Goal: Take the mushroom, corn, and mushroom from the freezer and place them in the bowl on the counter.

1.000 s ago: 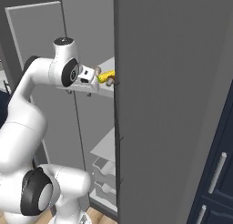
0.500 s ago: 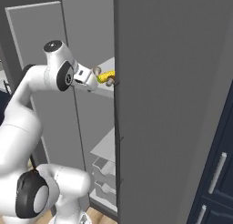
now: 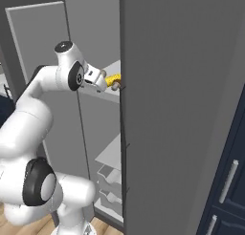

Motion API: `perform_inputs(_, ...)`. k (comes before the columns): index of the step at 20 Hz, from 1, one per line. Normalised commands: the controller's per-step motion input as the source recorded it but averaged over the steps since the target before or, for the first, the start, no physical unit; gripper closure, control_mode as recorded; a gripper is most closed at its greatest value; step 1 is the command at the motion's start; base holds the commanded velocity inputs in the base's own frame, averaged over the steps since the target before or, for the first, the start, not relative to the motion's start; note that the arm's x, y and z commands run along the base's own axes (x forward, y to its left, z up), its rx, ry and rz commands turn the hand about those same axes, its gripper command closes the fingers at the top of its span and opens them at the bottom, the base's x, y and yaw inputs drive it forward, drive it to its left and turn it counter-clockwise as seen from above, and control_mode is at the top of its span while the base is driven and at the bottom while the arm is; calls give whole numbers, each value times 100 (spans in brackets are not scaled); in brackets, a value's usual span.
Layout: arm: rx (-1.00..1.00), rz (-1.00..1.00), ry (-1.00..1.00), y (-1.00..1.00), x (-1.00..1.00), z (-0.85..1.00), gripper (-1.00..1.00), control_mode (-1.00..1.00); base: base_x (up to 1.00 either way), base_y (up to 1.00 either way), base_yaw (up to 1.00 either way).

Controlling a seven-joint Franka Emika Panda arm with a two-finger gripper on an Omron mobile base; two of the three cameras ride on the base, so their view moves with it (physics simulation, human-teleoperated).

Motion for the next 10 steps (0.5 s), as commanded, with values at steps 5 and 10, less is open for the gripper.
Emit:
perform_inputs(5,0,-2,2,-24,39,0,-100,-100,0,0,0)
perform_inputs(10,0,-2,7,-10,52,0,-100,-100,0,0,0)
